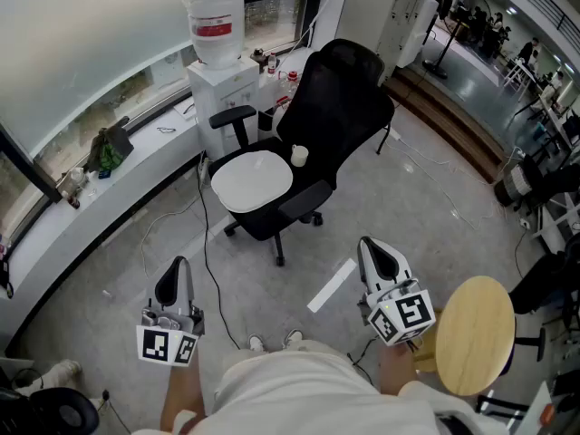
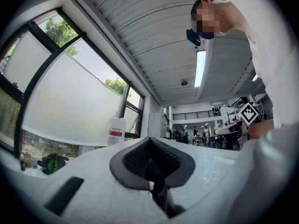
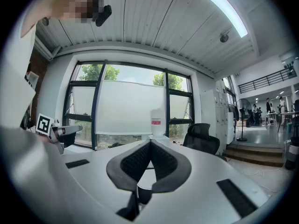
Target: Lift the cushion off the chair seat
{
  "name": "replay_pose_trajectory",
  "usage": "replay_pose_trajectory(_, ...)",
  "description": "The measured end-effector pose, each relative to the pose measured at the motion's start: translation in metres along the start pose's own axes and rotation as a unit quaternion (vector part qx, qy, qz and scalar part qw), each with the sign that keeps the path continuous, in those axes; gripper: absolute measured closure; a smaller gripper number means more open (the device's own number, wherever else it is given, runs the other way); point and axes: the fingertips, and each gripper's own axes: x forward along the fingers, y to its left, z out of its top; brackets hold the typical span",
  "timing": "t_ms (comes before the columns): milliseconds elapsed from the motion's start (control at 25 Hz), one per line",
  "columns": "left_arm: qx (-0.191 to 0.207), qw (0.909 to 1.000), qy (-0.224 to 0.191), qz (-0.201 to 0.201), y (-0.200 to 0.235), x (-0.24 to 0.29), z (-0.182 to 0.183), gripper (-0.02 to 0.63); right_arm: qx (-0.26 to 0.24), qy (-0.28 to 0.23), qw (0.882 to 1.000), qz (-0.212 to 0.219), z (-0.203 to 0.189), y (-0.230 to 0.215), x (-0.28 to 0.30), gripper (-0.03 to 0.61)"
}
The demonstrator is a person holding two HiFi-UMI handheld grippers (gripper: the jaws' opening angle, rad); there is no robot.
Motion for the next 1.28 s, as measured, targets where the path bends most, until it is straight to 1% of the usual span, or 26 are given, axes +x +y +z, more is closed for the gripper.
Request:
replay_pose_trajectory(200, 0.000, 0.9999, 0.006, 0.008, -0.007, -0.012, 0.004, 0.598, 0.010, 0.002, 1.000, -0.001, -0.002, -0.003, -0.012, 0.578)
replay_pose_trajectory(480, 0.001, 0.9998, 0.016, 0.013, -0.018, -0.018, 0.000, 0.598, 0.018, 0.005, 1.000, 0.011, -0.010, 0.000, -0.012, 0.578)
replay_pose_trajectory(880, 0.005, 0.9997, 0.021, 0.009, -0.034, -0.017, 0.000, 0.598, 0.048, -0.001, 0.999, -0.002, -0.017, -0.022, -0.025, 0.580)
replay_pose_trajectory(960, 0.006, 0.9997, 0.022, 0.009, -0.037, -0.015, -0.003, 0.598, 0.061, -0.002, 0.998, 0.001, -0.019, -0.028, -0.025, 0.433)
replay_pose_trajectory(1040, 0.007, 0.9997, 0.021, 0.008, -0.041, -0.013, -0.005, 0.598, 0.068, -0.001, 0.998, 0.002, -0.022, -0.037, -0.027, 0.380)
replay_pose_trajectory(1200, 0.008, 0.9997, 0.020, 0.006, -0.049, -0.004, -0.005, 0.598, 0.079, 0.000, 0.997, 0.012, -0.022, -0.053, -0.027, 0.324)
replay_pose_trajectory(1280, 0.009, 0.9997, 0.022, 0.006, -0.055, 0.000, -0.005, 0.598, 0.071, 0.001, 0.997, 0.009, -0.021, -0.062, -0.028, 0.257)
